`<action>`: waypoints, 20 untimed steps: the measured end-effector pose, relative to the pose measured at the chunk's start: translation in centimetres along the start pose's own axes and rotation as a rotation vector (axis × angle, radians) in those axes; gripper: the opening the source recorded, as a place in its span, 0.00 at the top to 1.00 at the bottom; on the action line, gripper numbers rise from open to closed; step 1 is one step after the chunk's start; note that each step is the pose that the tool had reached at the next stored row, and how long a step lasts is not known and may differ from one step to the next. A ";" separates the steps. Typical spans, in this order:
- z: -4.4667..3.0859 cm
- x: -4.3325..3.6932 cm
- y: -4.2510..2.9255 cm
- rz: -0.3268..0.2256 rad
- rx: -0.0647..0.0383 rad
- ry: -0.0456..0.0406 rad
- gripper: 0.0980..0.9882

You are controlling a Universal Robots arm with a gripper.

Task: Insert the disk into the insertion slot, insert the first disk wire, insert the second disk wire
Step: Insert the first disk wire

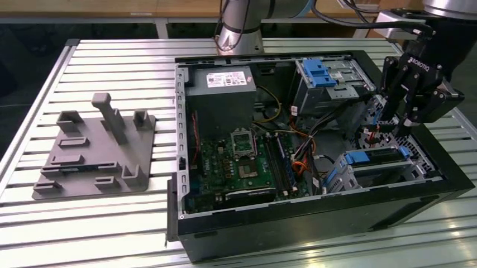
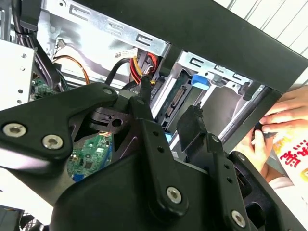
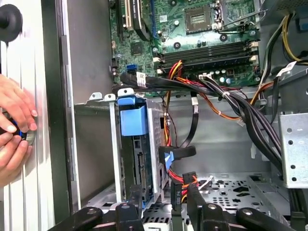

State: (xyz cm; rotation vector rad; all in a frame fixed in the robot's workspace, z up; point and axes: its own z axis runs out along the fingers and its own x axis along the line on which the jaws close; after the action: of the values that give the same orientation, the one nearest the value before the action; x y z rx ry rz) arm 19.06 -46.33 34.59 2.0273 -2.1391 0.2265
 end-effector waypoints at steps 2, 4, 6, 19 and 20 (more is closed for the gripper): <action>0.01 -0.10 0.00 0.000 0.000 0.0015 0.55; 0.01 -0.24 0.01 0.000 0.000 0.0023 0.55; 0.04 -0.38 0.01 0.000 0.000 0.0033 0.55; 0.45 -0.69 -0.09 0.000 0.000 0.0038 0.72; 0.47 -0.71 -0.09 0.000 0.000 0.0041 0.72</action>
State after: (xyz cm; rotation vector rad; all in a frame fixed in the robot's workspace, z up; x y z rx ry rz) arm 19.18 -45.76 33.97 2.0250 -2.1369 0.2306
